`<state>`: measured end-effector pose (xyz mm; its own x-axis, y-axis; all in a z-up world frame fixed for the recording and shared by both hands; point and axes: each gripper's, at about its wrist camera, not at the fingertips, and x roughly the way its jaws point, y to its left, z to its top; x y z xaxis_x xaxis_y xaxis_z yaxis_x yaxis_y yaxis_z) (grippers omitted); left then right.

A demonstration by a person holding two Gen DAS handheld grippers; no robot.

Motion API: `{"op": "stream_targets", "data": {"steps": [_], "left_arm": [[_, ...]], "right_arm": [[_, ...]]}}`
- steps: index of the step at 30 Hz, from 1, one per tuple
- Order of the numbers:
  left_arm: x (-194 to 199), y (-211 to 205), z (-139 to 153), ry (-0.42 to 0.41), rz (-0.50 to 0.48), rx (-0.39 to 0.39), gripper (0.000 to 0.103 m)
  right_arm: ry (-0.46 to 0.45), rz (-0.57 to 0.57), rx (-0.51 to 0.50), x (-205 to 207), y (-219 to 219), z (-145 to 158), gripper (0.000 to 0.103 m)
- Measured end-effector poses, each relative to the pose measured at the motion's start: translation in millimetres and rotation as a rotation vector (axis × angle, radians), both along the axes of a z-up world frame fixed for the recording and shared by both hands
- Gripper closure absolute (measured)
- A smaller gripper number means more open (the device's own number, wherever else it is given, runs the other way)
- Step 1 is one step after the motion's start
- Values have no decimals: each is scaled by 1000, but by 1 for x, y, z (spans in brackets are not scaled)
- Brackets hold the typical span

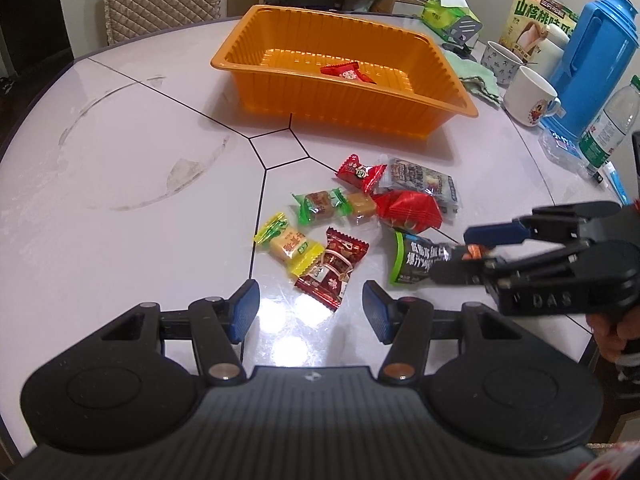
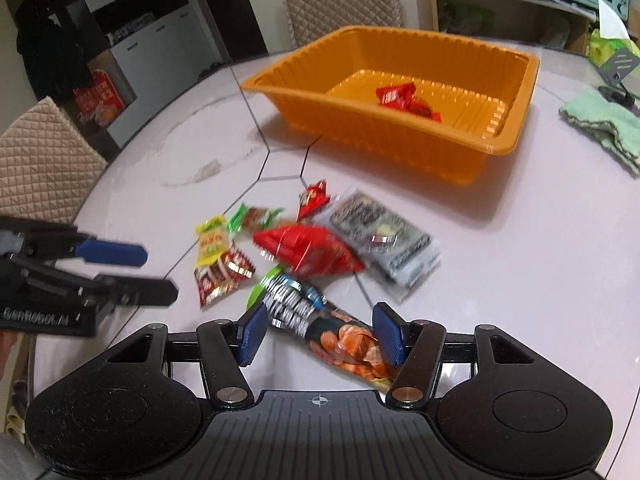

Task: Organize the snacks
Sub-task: 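Grasp the green sausage stick pack with the right gripper while the left grasps the brown candy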

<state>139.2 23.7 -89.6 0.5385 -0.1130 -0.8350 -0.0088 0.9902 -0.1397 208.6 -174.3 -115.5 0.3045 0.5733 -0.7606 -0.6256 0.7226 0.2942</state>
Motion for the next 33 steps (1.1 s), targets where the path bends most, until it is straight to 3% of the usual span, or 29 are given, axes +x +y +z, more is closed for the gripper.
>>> {"op": "stream_targets", "data": {"steps": [8, 12, 19, 23, 33], "left_arm": [[0, -4, -5, -2, -67, 18, 50], [1, -5, -7, -2, -81, 24, 50], [1, -5, -9, -13, -111, 31, 50], [4, -8, -10, -23, -137, 46, 56], [17, -22, -17, -44, -231, 106, 71]], "right_arm": [[-13, 27, -40, -21, 3, -1, 44], [-78, 67, -104, -24, 14, -7, 57], [-128, 121, -149, -29, 21, -13, 63], [-171, 170, -186, -41, 27, -14, 72], [-75, 24, -102, -44, 13, -11, 74]]}}
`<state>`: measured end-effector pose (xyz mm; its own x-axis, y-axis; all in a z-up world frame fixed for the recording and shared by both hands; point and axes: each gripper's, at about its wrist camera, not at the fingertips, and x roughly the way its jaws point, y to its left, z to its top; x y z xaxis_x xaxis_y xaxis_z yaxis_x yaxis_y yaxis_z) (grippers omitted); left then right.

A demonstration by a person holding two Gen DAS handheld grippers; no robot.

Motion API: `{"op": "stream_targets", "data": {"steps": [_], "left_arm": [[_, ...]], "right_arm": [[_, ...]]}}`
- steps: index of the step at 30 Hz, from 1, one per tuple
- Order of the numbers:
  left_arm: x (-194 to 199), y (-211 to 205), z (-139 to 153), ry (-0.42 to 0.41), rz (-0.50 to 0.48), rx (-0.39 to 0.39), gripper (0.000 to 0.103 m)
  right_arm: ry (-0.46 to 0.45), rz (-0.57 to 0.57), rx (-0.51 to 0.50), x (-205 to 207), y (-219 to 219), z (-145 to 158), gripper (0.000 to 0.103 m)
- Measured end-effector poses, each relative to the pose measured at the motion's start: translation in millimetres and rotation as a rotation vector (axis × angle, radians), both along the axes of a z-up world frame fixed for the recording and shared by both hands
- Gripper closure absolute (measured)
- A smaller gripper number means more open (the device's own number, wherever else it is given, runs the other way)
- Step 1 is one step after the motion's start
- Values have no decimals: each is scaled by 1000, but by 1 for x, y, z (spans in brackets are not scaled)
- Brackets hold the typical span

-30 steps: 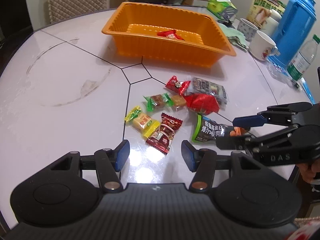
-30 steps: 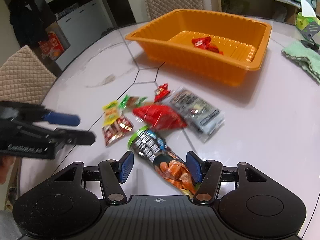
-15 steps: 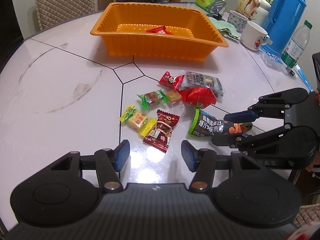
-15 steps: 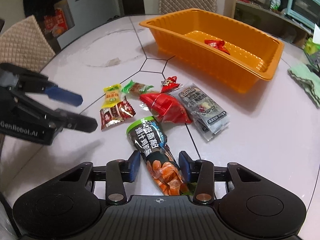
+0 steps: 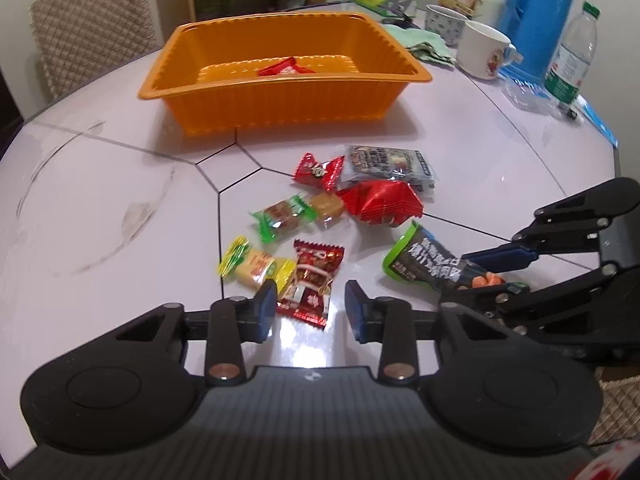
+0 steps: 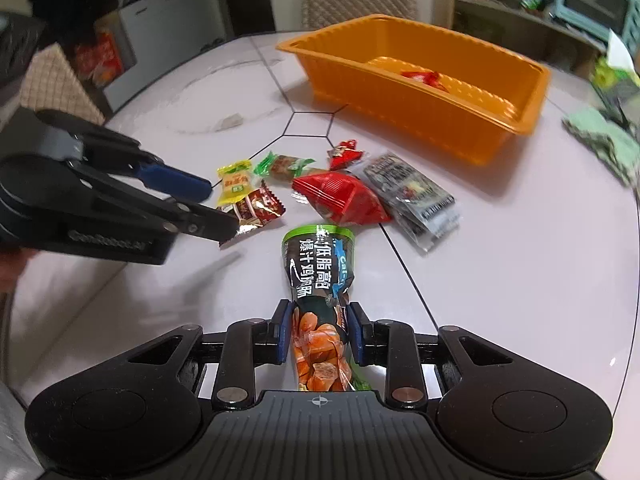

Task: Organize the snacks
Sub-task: 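Grasp the green sausage stick pack with the right gripper while the left grasps the brown candy, then carry both held snacks over the orange tray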

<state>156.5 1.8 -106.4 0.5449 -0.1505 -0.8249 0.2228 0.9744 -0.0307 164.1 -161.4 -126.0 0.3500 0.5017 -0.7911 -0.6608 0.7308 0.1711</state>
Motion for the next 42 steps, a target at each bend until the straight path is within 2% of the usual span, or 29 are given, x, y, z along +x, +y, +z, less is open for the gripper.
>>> {"op": "stream_targets", "data": {"steps": [2, 6, 16, 29, 42], "left_arm": [[4, -3, -2, -2, -13, 21, 72], [11, -6, -5, 5, -40, 17, 81], [22, -12, -14, 26, -47, 38, 81], [24, -13, -10, 28, -18, 0, 82], [22, 2, 19, -27, 34, -50, 82]], "right_arm": [[16, -30, 8, 1, -5, 2, 74], [42, -84, 23, 5, -18, 3, 73], [90, -207, 46, 11, -48, 1, 73], [82, -249, 63, 12, -58, 8, 73], [53, -280, 111, 20, -64, 29, 73]]}}
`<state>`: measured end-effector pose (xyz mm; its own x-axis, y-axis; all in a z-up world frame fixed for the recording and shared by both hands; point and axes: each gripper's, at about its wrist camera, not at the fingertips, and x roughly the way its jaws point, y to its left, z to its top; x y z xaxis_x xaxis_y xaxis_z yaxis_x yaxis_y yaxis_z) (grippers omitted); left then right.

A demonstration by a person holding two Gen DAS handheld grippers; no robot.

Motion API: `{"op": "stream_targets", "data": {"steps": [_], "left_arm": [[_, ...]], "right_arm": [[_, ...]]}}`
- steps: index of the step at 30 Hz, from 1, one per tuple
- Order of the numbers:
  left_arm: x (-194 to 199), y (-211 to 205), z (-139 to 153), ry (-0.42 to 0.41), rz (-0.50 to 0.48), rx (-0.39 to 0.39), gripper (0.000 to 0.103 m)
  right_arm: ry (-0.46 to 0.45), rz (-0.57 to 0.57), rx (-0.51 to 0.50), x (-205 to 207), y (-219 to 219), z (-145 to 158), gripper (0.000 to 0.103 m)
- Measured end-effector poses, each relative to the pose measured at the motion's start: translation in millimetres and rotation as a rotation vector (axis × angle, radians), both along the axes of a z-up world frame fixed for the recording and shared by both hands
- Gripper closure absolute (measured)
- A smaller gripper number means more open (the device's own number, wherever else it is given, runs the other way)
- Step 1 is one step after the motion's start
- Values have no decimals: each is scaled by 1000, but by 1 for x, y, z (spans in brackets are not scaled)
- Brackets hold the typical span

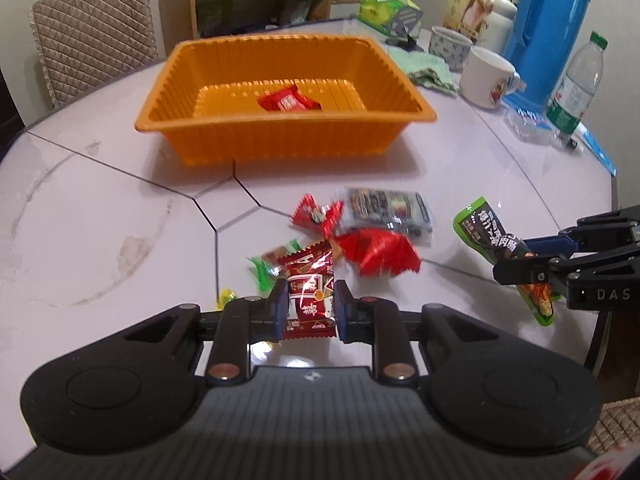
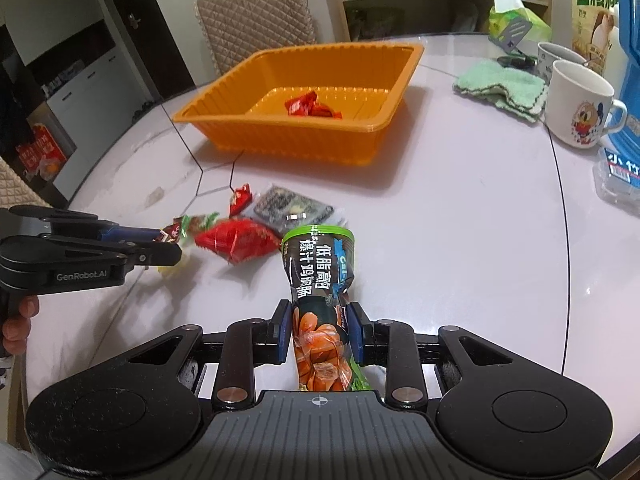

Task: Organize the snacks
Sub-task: 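Carry both held snacks over the orange tray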

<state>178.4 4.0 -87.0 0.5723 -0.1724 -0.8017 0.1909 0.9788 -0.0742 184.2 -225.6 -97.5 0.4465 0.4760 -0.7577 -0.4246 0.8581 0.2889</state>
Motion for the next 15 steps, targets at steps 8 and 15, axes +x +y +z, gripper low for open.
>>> {"op": "stream_targets", "data": {"steps": [8, 15], "left_arm": [[12, 15, 21, -58, 30, 10, 82], [39, 25, 36, -104, 48, 24, 82]], "right_arm": [[-38, -1, 36, 13, 4, 19, 73], [-69, -7, 67, 38, 10, 33, 73]]}}
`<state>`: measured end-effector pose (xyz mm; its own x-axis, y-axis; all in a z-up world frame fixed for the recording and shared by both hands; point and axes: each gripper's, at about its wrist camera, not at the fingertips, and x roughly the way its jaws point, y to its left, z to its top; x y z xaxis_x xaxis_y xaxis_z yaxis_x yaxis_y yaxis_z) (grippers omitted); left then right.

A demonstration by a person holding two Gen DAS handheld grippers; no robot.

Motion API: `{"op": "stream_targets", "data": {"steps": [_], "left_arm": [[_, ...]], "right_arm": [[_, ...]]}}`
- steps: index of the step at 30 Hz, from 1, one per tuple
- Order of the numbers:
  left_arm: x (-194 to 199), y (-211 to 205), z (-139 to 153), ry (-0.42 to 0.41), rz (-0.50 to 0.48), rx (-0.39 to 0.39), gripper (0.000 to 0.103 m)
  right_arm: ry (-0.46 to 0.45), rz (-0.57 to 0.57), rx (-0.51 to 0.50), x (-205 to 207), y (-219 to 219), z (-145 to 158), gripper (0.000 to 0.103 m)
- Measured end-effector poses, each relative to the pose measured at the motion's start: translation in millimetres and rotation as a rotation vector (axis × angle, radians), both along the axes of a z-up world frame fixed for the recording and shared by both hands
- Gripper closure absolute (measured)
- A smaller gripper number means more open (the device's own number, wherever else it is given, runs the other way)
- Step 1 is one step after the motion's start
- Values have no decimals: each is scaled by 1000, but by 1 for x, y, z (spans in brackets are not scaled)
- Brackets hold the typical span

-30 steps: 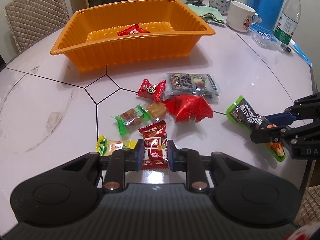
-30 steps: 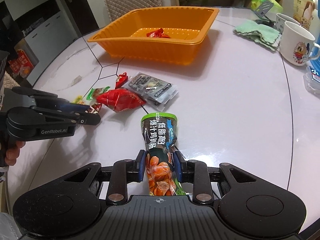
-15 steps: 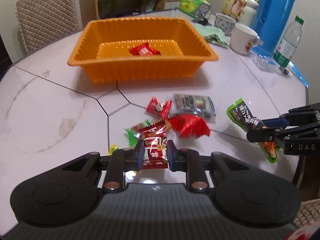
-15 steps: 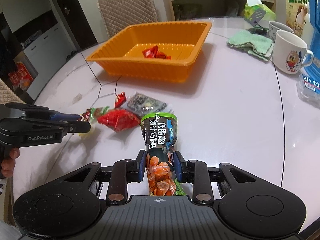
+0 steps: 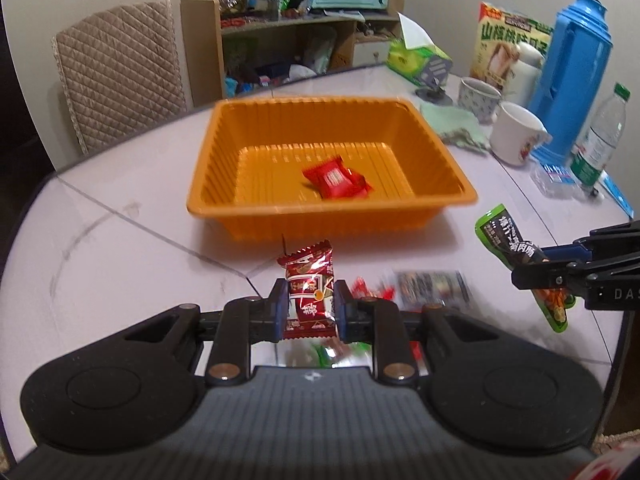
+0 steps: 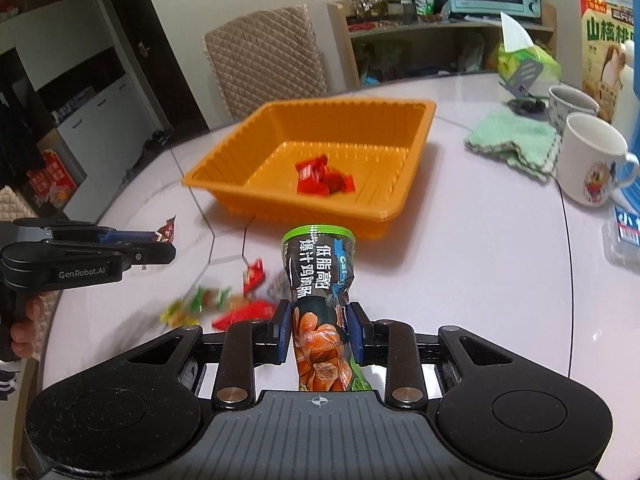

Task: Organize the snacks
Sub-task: 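Carry both held snacks over the orange tray, then open both grippers to drop the snacks into the orange tray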

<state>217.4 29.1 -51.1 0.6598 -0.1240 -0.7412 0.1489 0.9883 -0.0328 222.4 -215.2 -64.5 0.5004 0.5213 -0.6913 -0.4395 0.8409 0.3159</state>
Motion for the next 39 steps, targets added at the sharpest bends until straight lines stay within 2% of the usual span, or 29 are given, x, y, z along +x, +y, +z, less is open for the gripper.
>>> {"op": "stream_targets", "data": {"steps": [9, 20, 30, 39], "left_arm": [[52, 5, 16, -58, 9, 14, 82], [118, 11, 19, -61, 29, 10, 82], [150, 9, 2, -22, 30, 6, 82], [161, 9, -9, 5, 25, 2, 82]], "right_arm": [[-25, -66, 57, 56, 10, 17, 73], [12, -191, 132, 123, 21, 20, 73], [78, -310, 94, 157, 32, -2, 73], [91, -333, 48, 166, 43, -14, 73]]}}
